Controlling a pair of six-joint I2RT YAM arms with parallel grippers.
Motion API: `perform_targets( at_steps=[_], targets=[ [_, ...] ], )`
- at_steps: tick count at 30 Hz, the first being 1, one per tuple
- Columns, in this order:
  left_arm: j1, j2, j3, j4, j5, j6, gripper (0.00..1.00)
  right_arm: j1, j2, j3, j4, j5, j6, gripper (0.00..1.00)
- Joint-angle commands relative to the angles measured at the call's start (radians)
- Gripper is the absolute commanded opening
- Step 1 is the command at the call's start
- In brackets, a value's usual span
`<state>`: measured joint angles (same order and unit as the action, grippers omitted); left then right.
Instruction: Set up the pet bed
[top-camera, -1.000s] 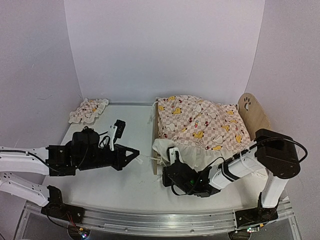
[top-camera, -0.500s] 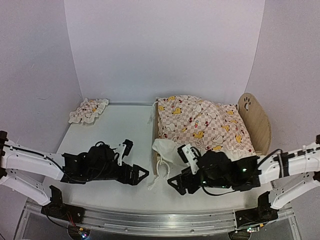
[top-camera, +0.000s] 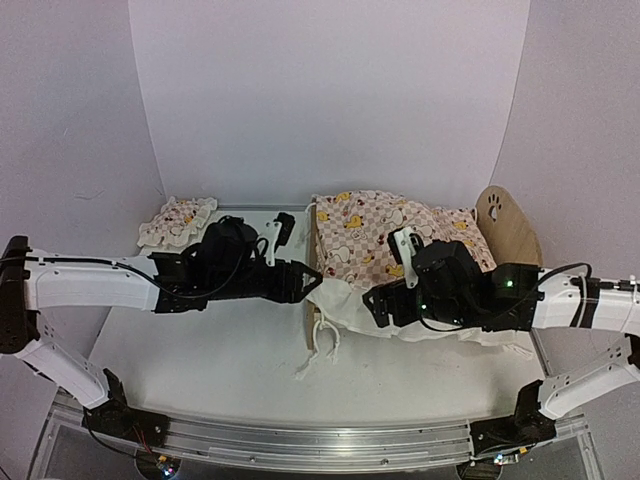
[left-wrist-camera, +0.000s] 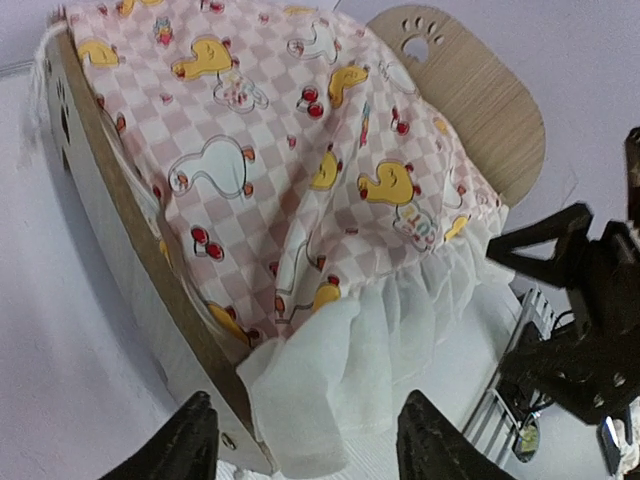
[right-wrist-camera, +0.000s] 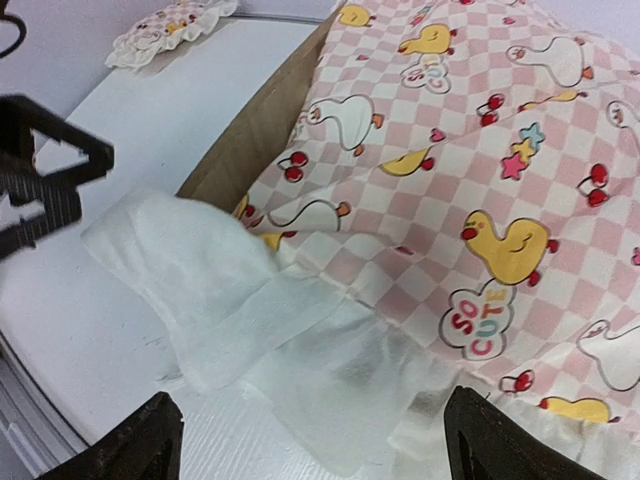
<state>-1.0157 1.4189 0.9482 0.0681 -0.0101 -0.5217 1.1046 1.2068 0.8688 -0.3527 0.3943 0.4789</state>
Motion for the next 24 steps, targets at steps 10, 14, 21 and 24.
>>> perform_targets(
  at_steps=[10, 14, 21, 24],
  targets=[
    [-0.057, 0.048, 0.059, -0.042, 0.063, 0.004, 0.08, -0.061, -0.07, 0.074, -0.121, 0.128, -0.055, 0.92],
    [-0.094, 0.045, 0.065, -0.062, 0.051, -0.003, 0.0, -0.081, -0.069, 0.07, -0.131, 0.144, -0.054, 0.92],
    [-0.159, 0.034, -0.028, -0.062, -0.005, -0.103, 0.0, -0.16, -0.098, 0.069, -0.176, 0.172, -0.042, 0.94],
    [-0.168, 0.062, -0.073, -0.051, -0.021, -0.156, 0.0, -0.211, -0.119, 0.07, -0.195, 0.168, -0.045, 0.95]
  ],
)
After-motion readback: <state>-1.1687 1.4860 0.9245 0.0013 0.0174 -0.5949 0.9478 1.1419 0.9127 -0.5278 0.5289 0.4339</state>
